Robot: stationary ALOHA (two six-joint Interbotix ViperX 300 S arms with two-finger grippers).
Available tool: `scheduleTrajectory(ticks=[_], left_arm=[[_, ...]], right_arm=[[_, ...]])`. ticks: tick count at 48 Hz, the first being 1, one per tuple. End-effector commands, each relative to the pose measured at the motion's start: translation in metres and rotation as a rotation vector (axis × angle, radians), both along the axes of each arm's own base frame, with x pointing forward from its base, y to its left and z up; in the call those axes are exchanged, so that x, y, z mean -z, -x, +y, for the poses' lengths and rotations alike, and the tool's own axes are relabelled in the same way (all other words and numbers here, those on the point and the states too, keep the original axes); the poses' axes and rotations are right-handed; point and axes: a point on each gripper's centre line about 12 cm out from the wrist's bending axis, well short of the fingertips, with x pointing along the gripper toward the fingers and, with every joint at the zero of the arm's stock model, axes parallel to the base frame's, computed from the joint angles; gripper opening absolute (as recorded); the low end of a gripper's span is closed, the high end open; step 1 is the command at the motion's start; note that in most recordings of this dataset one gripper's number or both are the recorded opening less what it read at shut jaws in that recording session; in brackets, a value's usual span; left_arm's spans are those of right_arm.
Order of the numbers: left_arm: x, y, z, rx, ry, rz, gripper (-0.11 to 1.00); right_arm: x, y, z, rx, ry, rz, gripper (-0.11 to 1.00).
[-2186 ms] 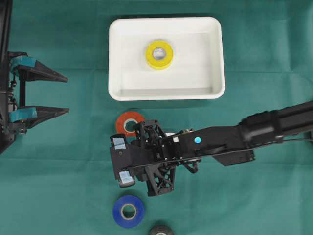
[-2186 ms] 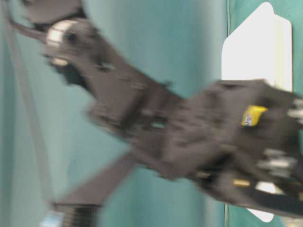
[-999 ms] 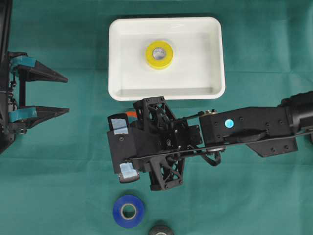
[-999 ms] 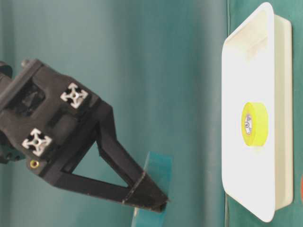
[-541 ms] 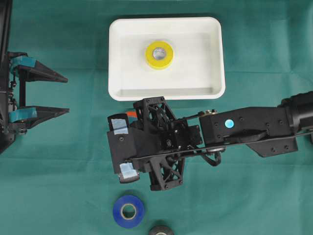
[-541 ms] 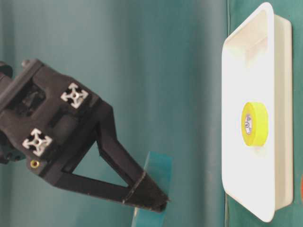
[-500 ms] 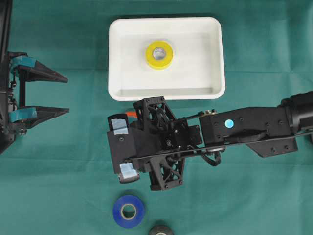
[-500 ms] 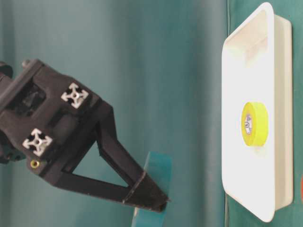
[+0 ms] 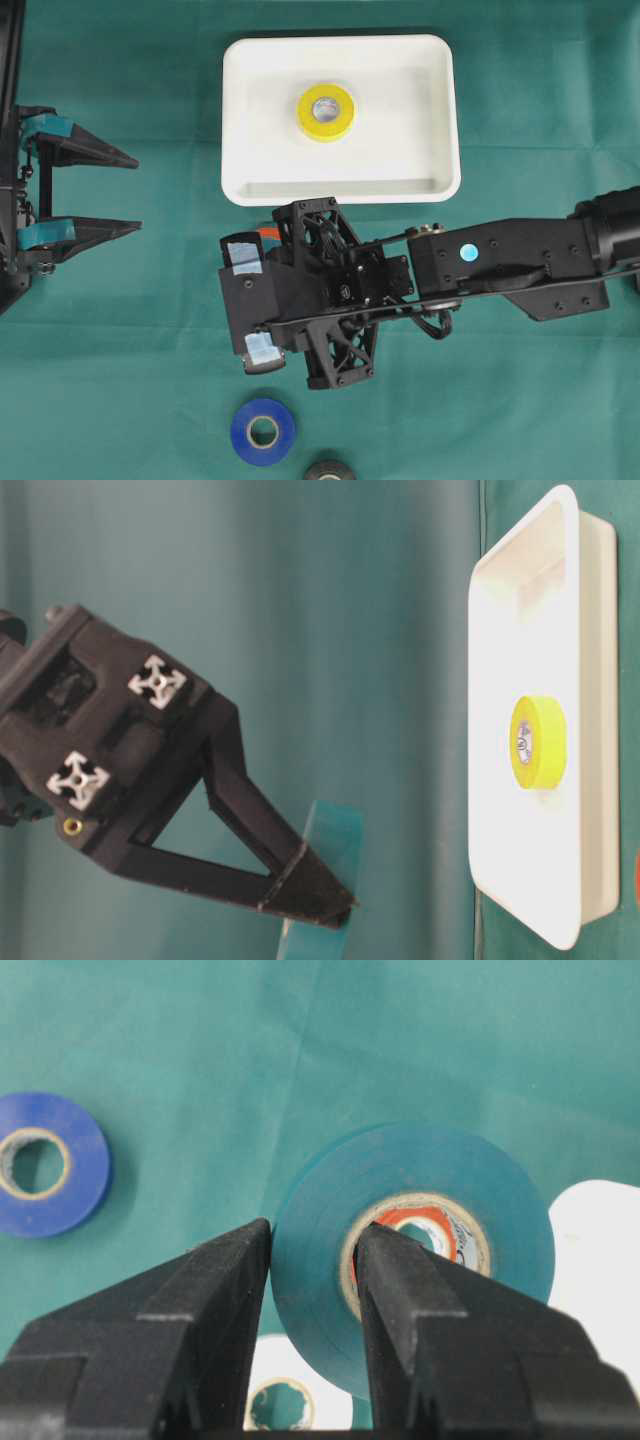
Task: Pick up the tape from a random location and place it into the white case.
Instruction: 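Lift the teal roll with the right gripper up toward the tray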
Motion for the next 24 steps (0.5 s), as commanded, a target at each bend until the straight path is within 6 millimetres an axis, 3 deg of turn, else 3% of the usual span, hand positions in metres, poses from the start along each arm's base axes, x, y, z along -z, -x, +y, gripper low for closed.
scheduleTrajectory(ticks=[1,24], left_arm=[[-0.007,-0.002,0.000,0.000,0.000,-0.018,0.91],[-0.007,-0.002,0.000,-0.001,0.001,-0.020,0.91]], right_arm=[[-0.031,0.003,-0.001,0.002,-0.013,-0.073,0.30],[-0.034,0.014,-0.002,0.004,-0.013,-0.062,0.30]])
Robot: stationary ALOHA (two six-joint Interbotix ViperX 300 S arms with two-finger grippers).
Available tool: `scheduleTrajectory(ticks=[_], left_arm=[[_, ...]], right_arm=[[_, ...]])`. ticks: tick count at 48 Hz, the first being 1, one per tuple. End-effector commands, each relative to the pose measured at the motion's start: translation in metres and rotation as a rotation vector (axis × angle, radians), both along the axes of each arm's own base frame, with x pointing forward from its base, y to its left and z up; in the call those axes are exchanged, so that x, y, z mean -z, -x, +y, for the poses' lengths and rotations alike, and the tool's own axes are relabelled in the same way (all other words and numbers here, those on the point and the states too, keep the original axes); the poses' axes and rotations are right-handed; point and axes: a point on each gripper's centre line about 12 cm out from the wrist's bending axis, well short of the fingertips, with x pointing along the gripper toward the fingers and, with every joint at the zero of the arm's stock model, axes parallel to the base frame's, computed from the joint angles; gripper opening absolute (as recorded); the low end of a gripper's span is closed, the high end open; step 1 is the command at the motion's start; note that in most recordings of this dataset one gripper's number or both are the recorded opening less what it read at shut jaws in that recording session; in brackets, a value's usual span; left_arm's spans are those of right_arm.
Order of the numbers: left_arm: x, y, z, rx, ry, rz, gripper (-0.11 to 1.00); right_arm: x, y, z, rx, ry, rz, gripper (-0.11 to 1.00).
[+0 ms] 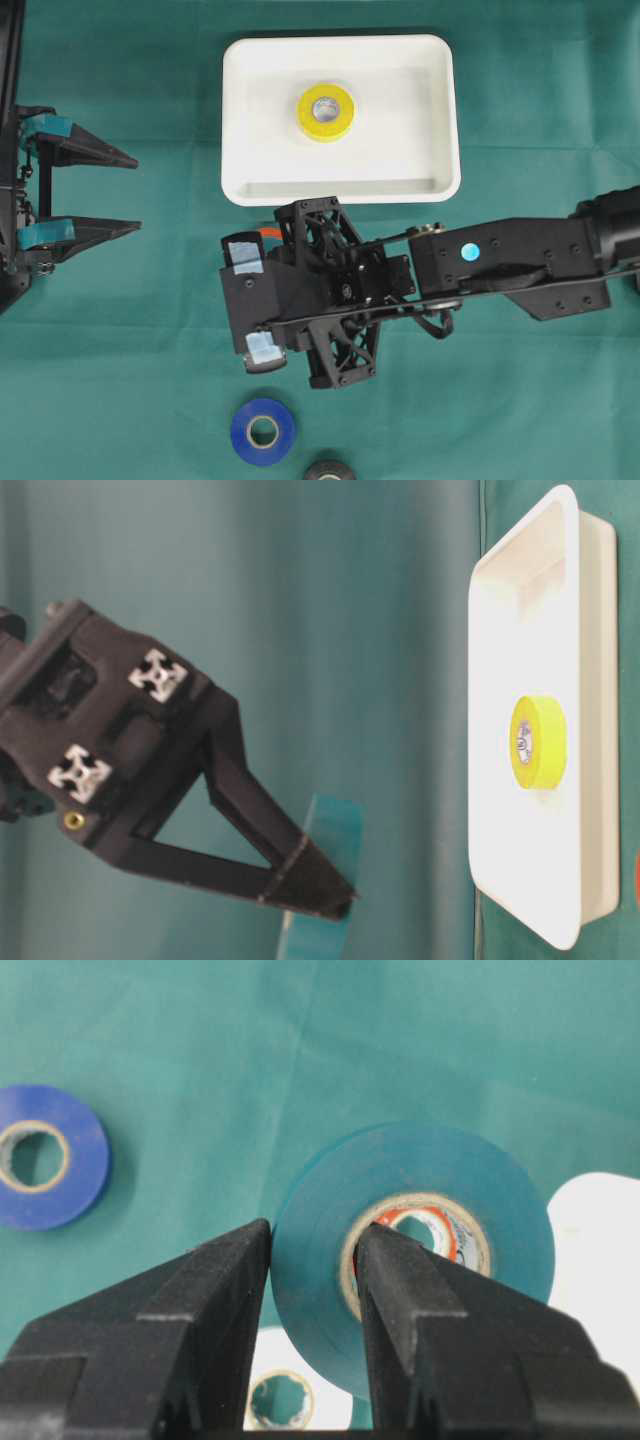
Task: Pick up the tape from a random location and place it into the white case.
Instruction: 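Lift the teal roll with the right gripper up toward the tray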
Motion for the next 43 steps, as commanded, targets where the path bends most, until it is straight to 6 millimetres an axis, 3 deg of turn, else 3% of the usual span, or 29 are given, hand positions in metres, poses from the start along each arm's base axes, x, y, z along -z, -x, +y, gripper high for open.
scheduleTrajectory(ticks=[1,13,34,43], left_arm=[[-0.007,-0.002,0.000,-0.001,0.001,-0.019,0.91],[-0.006,-0.002,0.000,-0.002,0.005,-0.011,0.91],[-0.006,-0.002,0.000,-0.003,0.008,-0.010,0.91],[-0.006,-0.002,0.000,-0.003,0.009,-0.012,0.91]], right_arm=[[-0.032,0.012,-0.001,0.001,-0.014,-0.071,0.30],[-0.025,0.039,-0.004,0.025,-0.031,-0.037,0.30],[-0.017,0.115,-0.012,0.064,-0.072,-0.011,0.30],[-0.016,0.134,-0.016,0.070,-0.083,-0.027,0.30]])
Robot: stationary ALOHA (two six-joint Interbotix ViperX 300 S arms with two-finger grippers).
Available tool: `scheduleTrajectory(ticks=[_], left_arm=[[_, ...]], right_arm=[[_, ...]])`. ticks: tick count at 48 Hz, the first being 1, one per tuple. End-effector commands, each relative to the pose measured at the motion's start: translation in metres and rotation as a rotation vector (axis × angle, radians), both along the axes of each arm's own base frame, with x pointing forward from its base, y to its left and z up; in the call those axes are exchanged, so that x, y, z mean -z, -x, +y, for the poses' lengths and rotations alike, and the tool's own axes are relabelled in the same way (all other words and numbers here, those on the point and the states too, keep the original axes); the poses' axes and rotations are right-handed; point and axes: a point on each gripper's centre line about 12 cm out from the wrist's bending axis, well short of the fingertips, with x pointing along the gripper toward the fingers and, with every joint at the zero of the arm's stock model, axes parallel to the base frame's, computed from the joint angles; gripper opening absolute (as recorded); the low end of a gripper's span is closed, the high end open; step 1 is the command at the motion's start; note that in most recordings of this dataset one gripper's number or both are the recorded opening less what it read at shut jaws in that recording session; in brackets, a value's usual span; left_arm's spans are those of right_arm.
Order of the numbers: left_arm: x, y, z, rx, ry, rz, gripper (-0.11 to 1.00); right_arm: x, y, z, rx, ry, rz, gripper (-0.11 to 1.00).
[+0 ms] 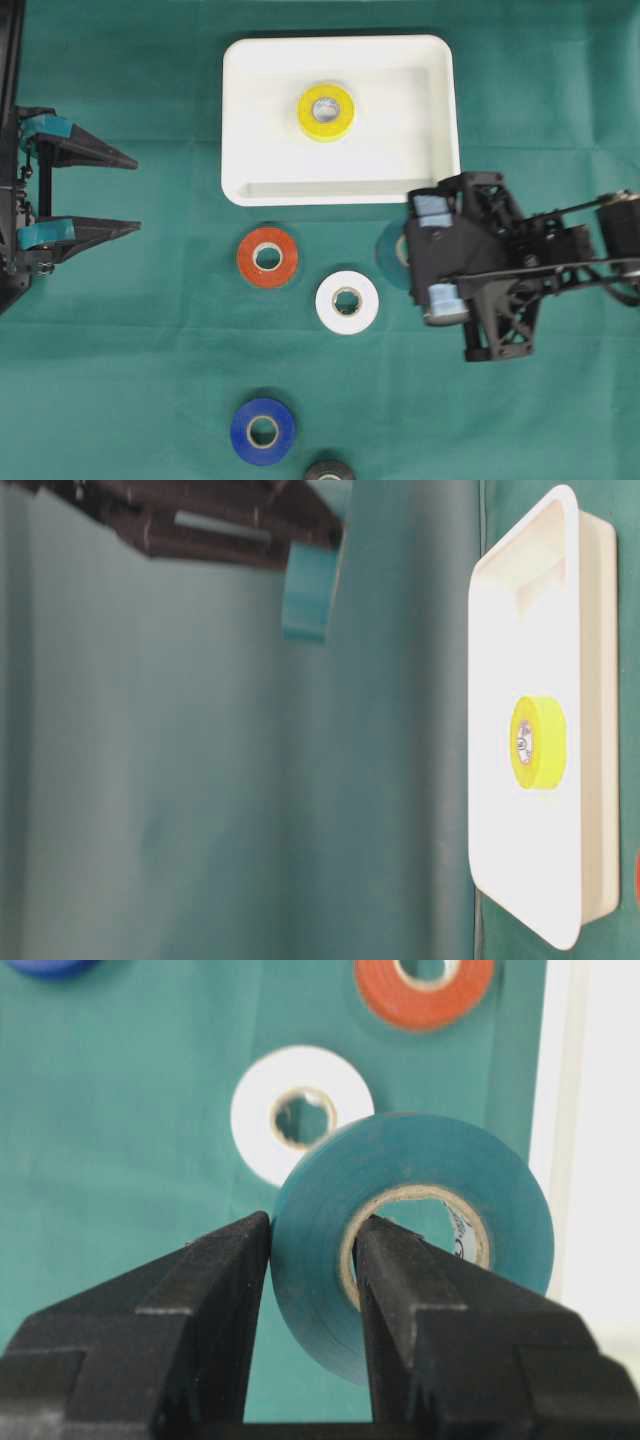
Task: Pick up the tape from a random location and place it into the white case.
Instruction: 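Lift the teal roll with the right gripper up toward the tray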
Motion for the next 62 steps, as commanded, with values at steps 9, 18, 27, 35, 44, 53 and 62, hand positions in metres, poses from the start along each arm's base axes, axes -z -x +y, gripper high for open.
scheduleTrajectory(ticks=[9,18,27,35,44,53,62], left_arm=[[-0.006,-0.002,0.000,0.000,0.000,-0.015,0.91],[-0.006,-0.002,0.000,-0.001,0.002,-0.016,0.91],[-0.005,-0.002,0.000,-0.001,0.003,0.000,0.91],[-0.004,-0.002,0.000,-0.001,0.004,0.006,0.91],[-0.004,-0.002,0.000,-0.002,0.002,0.006,0.91],[-0.004,-0.002,0.000,0.000,0.002,0.006,0.91],[-0.004,-0.002,0.000,0.000,0.002,0.006,0.91]], right_arm=[[-0.014,0.004,-0.008,-0.002,0.038,-0.075,0.30],[-0.014,-0.002,-0.039,0.076,0.070,-0.083,0.30],[-0.013,-0.004,-0.075,0.178,0.075,-0.079,0.30],[-0.011,-0.005,-0.109,0.273,0.079,-0.074,0.30],[-0.011,-0.007,-0.139,0.349,0.090,-0.075,0.30],[-0.009,-0.007,-0.170,0.421,0.117,-0.078,0.30],[-0.009,-0.005,-0.185,0.459,0.122,-0.080,0.30]])
